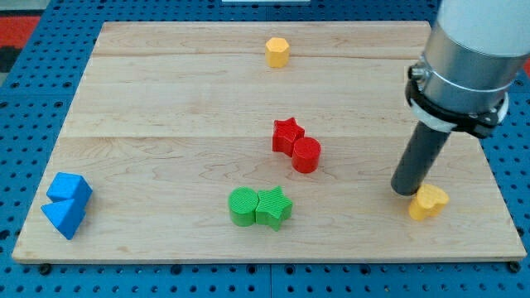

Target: Move your arm towards the yellow hexagon

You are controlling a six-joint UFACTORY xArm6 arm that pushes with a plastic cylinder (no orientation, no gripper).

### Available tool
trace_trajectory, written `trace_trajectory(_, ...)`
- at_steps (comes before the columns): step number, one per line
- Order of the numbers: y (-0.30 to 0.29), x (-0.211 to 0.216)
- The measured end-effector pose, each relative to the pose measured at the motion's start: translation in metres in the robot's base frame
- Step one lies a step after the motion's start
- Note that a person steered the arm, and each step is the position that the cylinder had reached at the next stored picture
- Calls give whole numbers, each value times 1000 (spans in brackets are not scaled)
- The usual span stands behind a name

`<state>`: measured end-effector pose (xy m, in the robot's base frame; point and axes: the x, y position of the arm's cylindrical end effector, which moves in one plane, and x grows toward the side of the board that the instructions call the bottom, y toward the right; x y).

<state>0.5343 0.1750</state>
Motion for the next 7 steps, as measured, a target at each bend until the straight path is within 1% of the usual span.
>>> trace_trajectory(1, 4, 5)
trace_trajectory(2, 4, -3)
trace_trajectory(3, 4, -62)
trace_trajectory(4, -23, -127)
trace_trajectory(6, -91, -281)
trace_trajectory(7, -159, -315)
